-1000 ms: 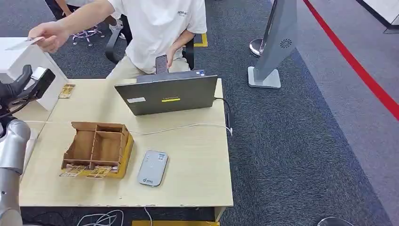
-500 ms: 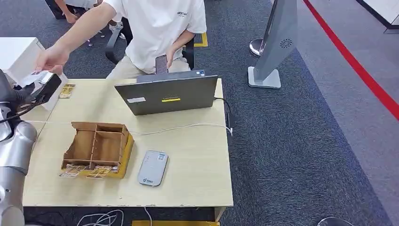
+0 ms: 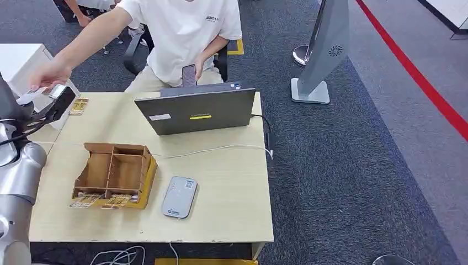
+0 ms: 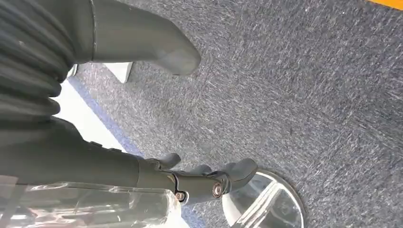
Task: Pass the card to the sensor for recognition and then transmit it.
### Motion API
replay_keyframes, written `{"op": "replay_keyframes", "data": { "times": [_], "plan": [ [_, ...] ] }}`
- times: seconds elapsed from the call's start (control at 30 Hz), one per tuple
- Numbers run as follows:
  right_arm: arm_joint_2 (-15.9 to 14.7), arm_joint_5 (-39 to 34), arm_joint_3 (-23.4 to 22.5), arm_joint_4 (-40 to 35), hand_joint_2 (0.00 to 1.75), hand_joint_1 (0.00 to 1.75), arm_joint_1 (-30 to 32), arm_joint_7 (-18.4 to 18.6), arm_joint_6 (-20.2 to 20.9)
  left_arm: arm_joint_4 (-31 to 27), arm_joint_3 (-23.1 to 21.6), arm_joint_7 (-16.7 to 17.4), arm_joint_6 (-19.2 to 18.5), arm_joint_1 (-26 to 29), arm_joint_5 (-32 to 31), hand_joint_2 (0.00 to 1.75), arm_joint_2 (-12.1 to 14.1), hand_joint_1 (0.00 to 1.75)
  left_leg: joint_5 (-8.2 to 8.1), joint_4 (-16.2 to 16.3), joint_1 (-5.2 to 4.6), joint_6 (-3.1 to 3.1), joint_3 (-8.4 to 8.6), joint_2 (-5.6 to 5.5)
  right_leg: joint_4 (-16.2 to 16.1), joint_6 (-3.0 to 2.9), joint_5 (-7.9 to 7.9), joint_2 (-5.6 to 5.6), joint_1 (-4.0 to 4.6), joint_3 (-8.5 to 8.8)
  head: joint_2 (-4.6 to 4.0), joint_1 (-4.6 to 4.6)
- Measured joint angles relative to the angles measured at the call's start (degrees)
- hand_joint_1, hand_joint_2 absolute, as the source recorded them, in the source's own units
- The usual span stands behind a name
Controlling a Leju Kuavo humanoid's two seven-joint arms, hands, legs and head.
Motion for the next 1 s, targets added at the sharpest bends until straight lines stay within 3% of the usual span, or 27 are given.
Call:
{"op": "replay_keyframes", "data": {
  "times": [0.03, 0.2, 0.37, 1.0],
  "plan": [
    [0.00, 0.00, 0.04, 0.07, 1.75, 0.00, 0.01, 0.00, -0.07, 0.00, 0.00, -0.09, 0.02, -0.01, 0.02, 1.75, 0.00, 1.75, 0.00, 0.00, 0.00, 0.00, 0.00, 0.00, 0.00, 0.00, 0.00, 0.00, 0.00, 0.00, 0.00, -0.02],
    [0.00, 0.00, 0.37, 0.31, 1.75, 0.00, 0.04, -0.15, -0.04, 0.02, 0.00, -4.02, 0.07, 0.33, 1.55, 1.75, -0.11, 1.75, 0.00, 0.00, 0.00, 0.00, 0.00, -0.01, 0.00, 0.00, 0.00, -0.01, 0.00, 0.00, 0.00, 0.00],
    [-0.02, 0.00, 1.07, 0.31, 1.75, 0.00, 0.19, -0.20, -0.07, 0.02, 0.00, -5.36, -0.20, 1.23, 2.23, 1.75, -0.48, 1.75, 0.00, 0.00, 0.00, 0.00, 0.00, 0.01, 0.00, 0.00, 0.00, 0.01, 0.00, 0.00, 0.00, 0.00],
    [-0.90, -1.12, 3.83, 1.16, 1.75, 0.00, 0.91, 0.20, -0.94, 0.02, -0.07, -4.00, -0.20, 1.36, 1.31, 1.75, -1.03, 1.75, 0.00, 0.00, 0.00, 0.00, -0.01, 0.00, 0.00, 0.00, 0.00, 0.01, 0.00, 0.00, 0.00, -0.02]
  ]
}}
